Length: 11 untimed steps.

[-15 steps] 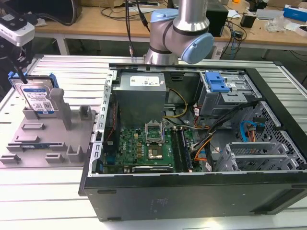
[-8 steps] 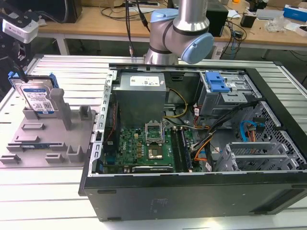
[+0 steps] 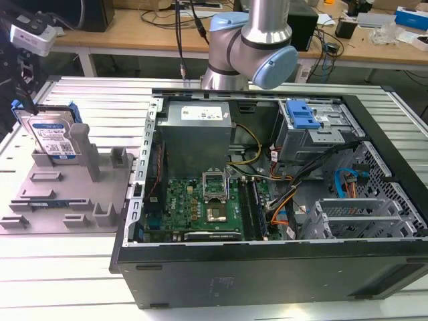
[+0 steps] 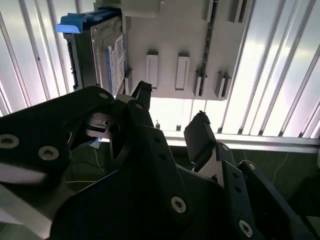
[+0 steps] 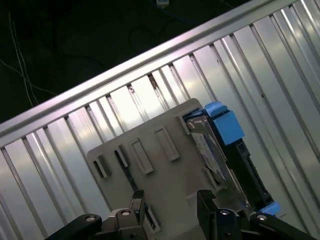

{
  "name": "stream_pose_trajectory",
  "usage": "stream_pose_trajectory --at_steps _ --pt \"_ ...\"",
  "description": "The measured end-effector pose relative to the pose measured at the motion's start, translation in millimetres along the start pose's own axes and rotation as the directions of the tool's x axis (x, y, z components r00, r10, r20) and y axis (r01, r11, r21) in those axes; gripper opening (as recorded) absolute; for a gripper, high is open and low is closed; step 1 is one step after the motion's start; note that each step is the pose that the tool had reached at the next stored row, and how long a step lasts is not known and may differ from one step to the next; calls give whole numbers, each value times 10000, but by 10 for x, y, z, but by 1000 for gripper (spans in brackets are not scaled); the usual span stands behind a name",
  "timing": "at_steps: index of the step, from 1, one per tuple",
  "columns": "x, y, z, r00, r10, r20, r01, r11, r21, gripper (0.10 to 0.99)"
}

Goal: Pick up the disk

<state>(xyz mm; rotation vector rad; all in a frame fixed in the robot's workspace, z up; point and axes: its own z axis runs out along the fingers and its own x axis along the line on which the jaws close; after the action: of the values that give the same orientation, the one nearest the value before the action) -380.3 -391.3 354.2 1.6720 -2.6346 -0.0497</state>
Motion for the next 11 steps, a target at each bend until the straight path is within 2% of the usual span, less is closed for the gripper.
stream_pose_trajectory --at_steps 3,4,6,8,10,11 --pt "0 0 5 9984 -566 -22 566 9984 0 541" --pt "0 0 9 9957 -929 -35 929 9957 0 541" --pt "0 0 12 9916 -1291 -49 1291 9916 -2 541" --pt "0 0 16 9854 -1701 -65 1701 9854 -4 541" --pt "0 0 20 9714 -2374 -90 2374 9714 -9 541" --pt "0 0 20 9691 -2465 -93 2465 9692 -10 541"
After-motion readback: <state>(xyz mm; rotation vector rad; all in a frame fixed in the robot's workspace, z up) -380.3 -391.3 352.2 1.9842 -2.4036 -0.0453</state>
